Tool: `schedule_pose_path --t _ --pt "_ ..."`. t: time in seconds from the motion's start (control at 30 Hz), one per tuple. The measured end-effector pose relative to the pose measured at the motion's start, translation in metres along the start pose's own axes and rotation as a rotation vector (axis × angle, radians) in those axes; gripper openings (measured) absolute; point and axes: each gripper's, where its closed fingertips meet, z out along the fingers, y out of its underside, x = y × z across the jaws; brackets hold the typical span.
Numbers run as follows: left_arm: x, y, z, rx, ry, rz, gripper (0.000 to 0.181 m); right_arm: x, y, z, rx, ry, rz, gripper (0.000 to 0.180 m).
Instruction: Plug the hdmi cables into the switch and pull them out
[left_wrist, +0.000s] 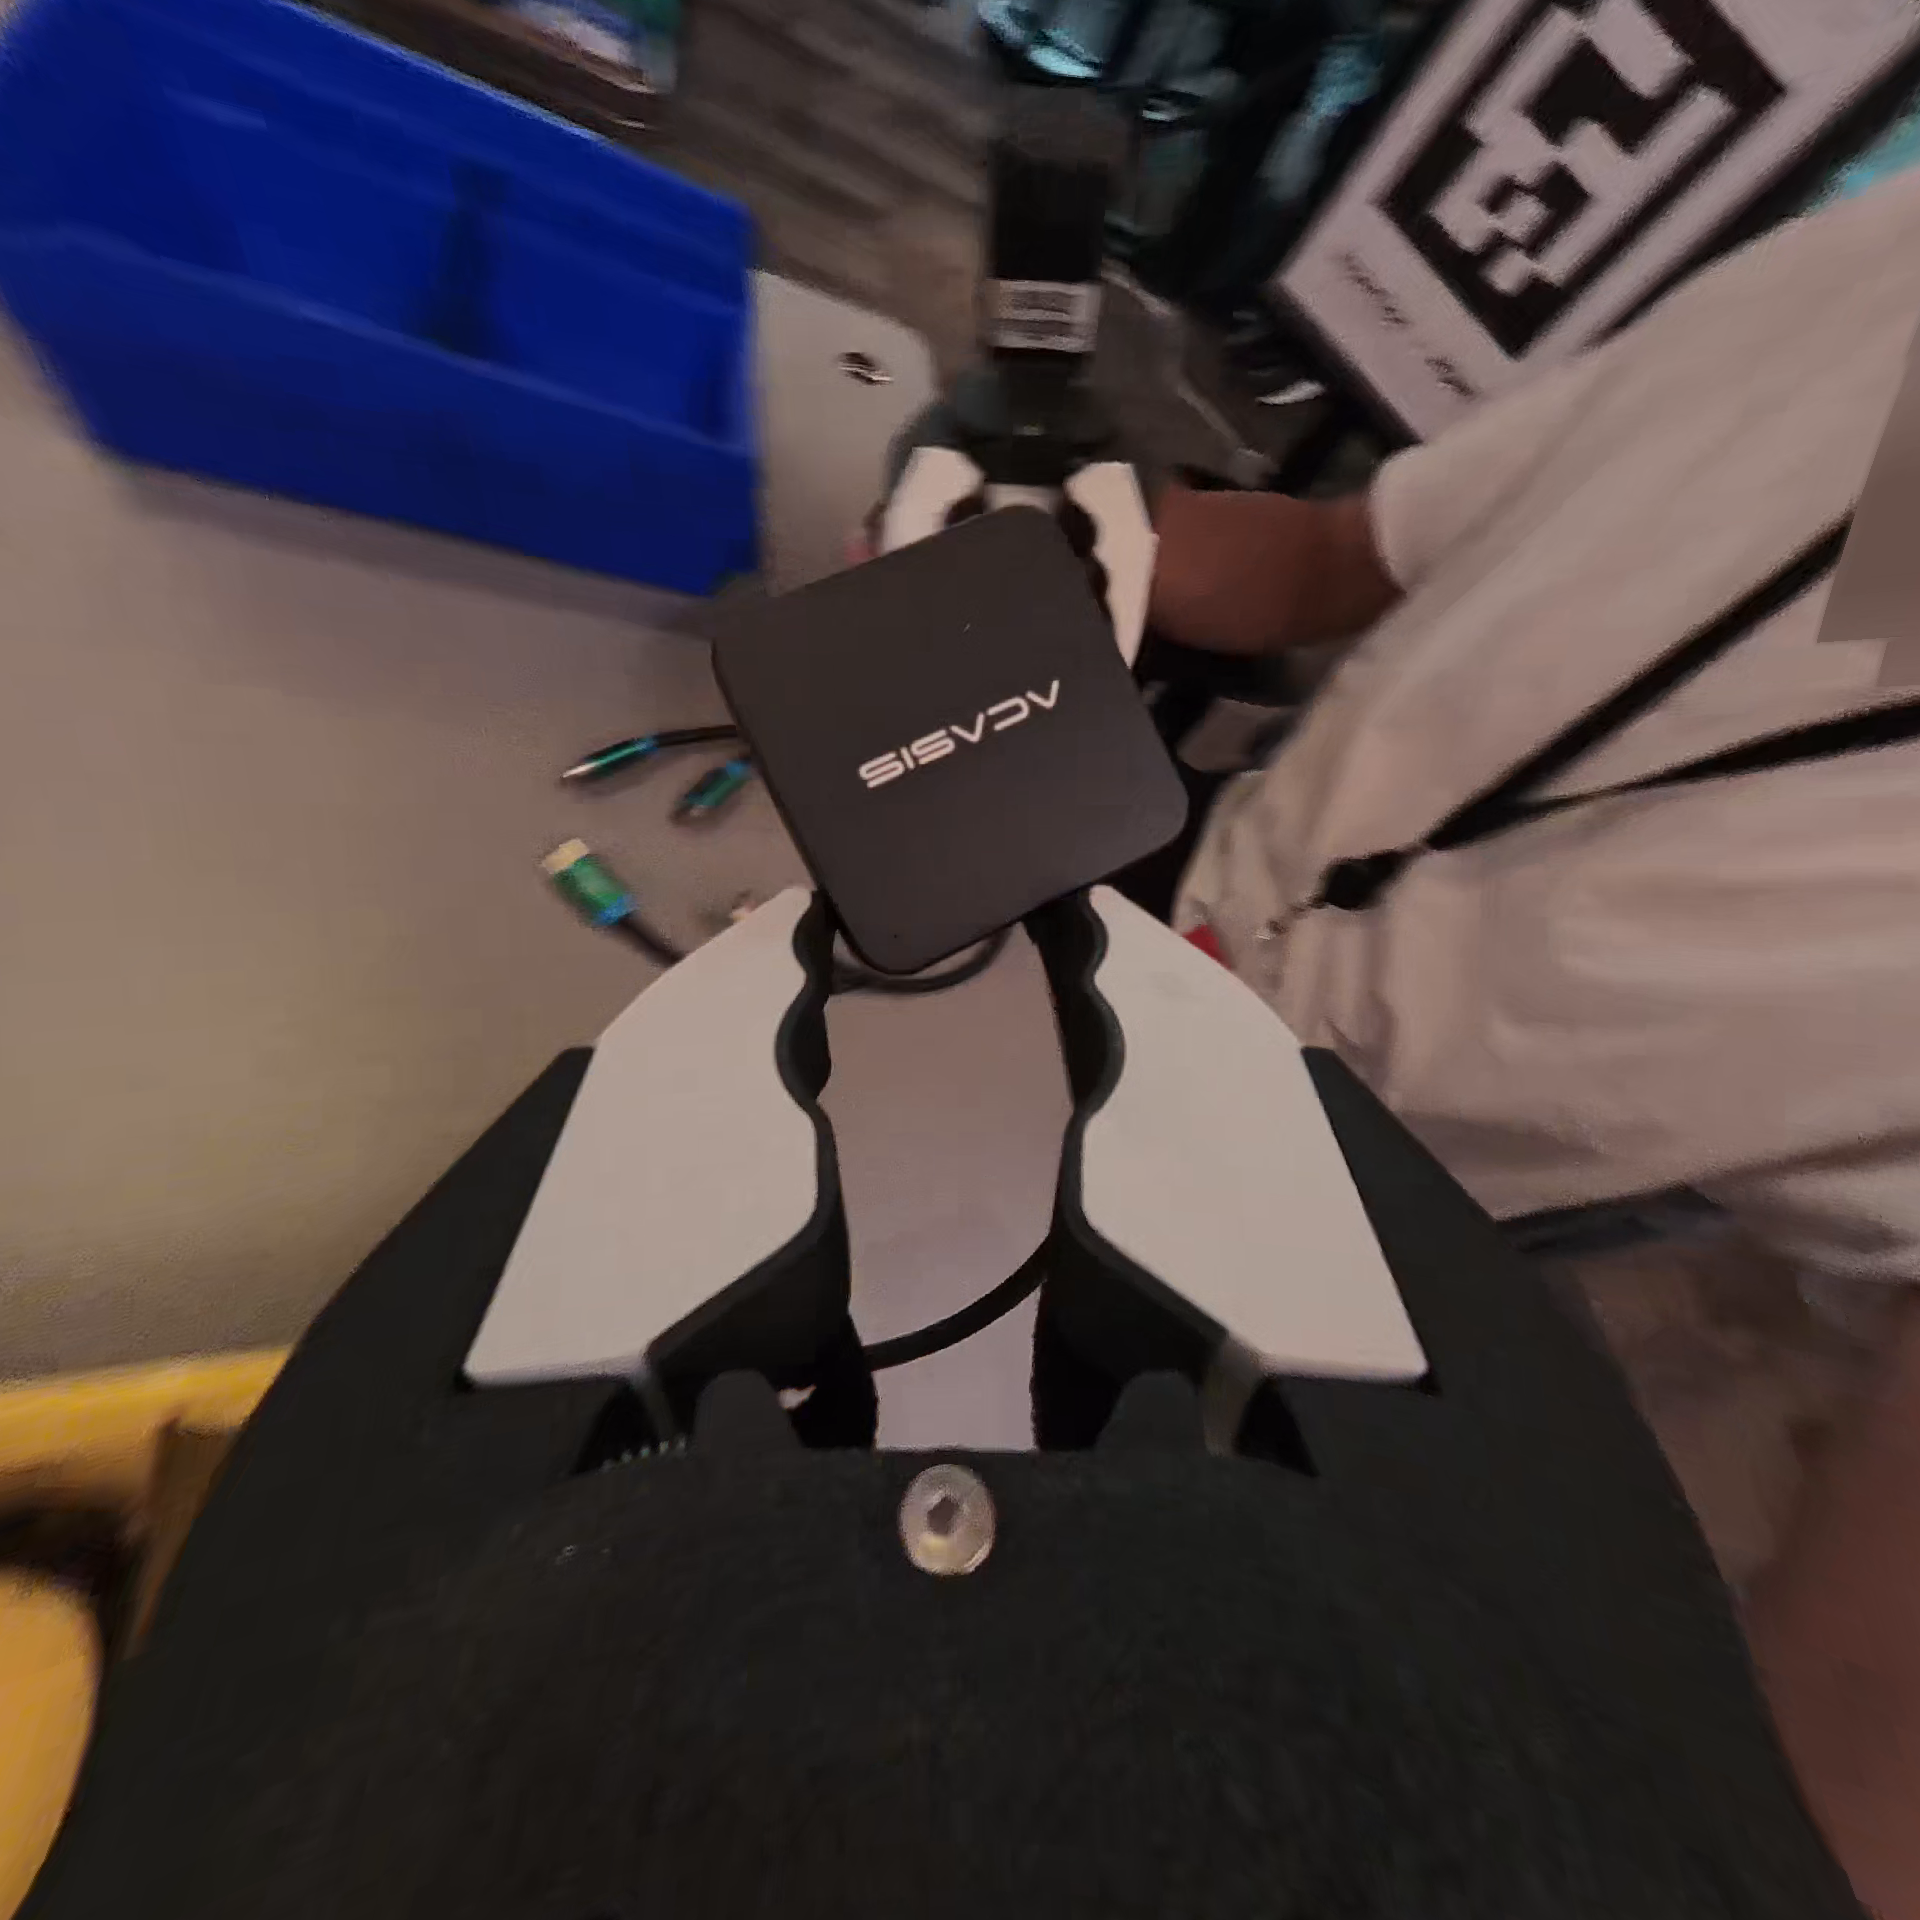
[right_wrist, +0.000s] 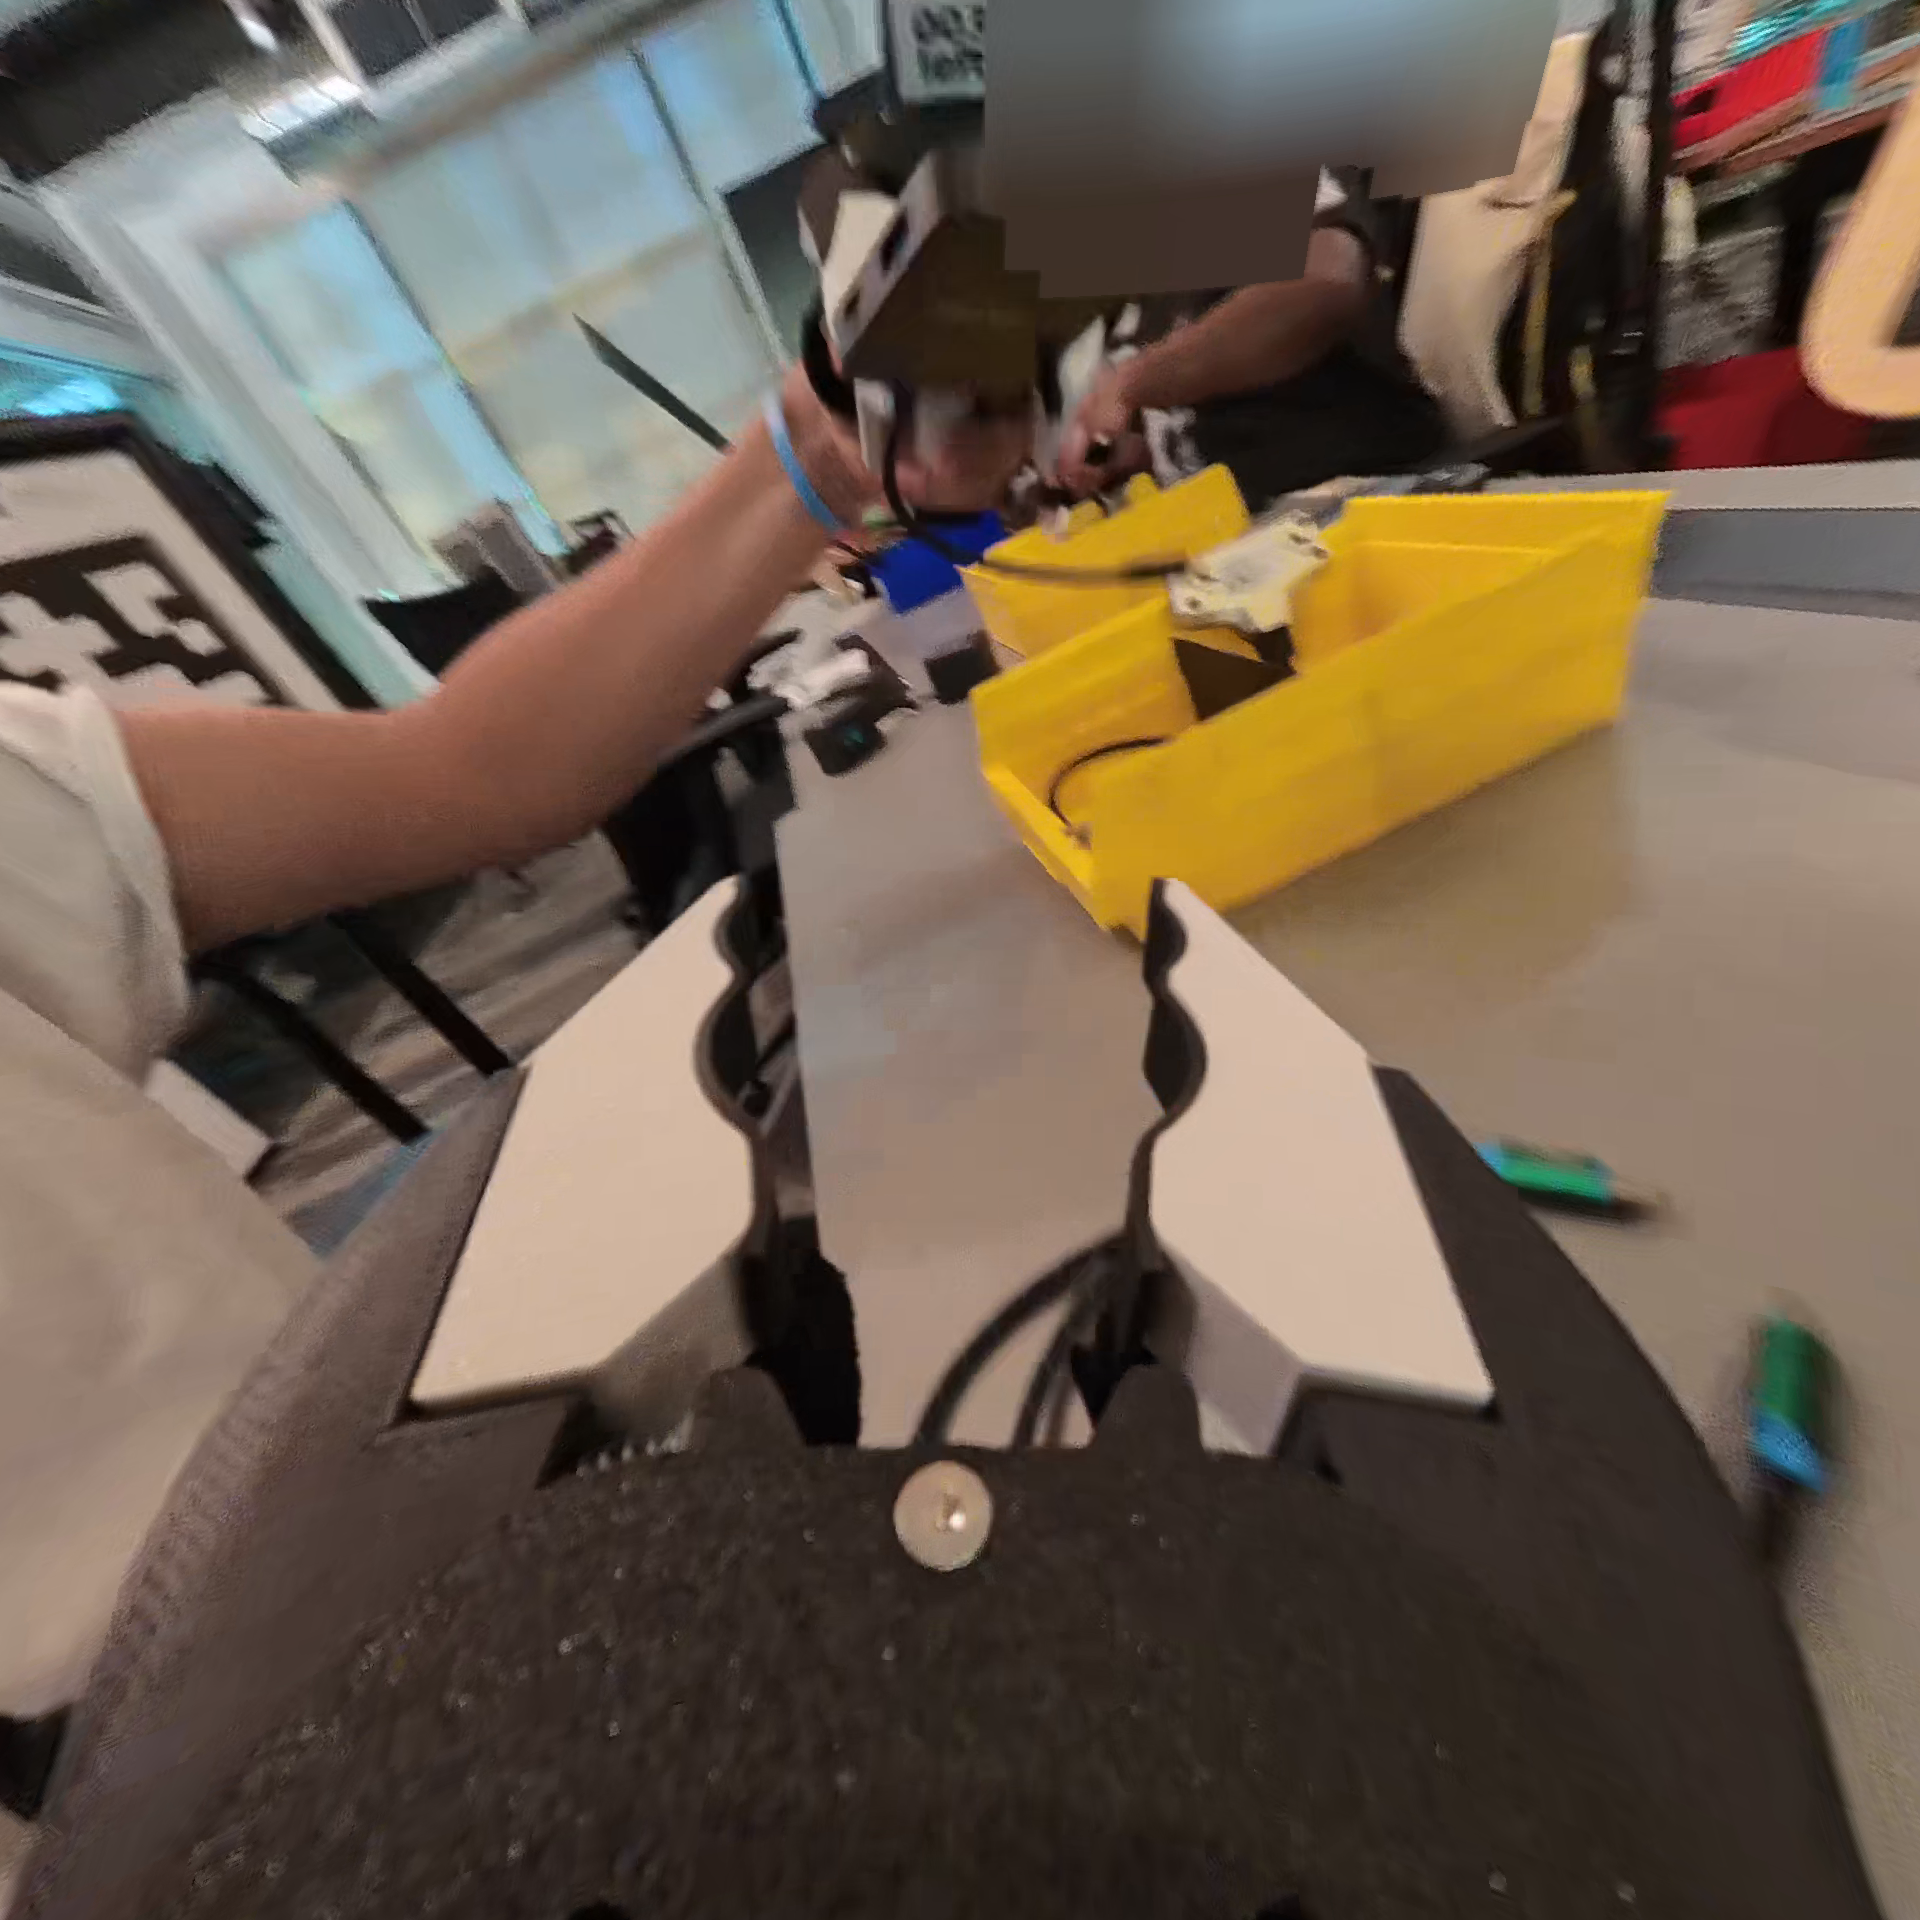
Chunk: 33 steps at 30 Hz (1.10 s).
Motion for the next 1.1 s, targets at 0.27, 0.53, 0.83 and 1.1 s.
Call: schedule_pose_path --t 0.27,0.53,0.83,1.1 --pt "0.031 0.021 0.080 -0.124 0.258 0.120 0.043 -0.024 -0.031 0.045 0.062 -0.167 0.026 0.094" --pt "0.002 0.022 0.102 -0.163 0.166 0.063 0.038 -0.007 -0.019 0.042 0.081 -0.063 -0.016 0.072" --pt "-0.049 0.002 0.109 0.083 -0.256 -0.243 0.078 0.077 -0.009 0.009 -0.077 0.716 -0.661 0.072" --pt "-0.051 0.012 0.153 0.012 -0.408 -0.298 0.086 0.062 -0.005 0.021 -0.116 0.857 -0.984 0.072"
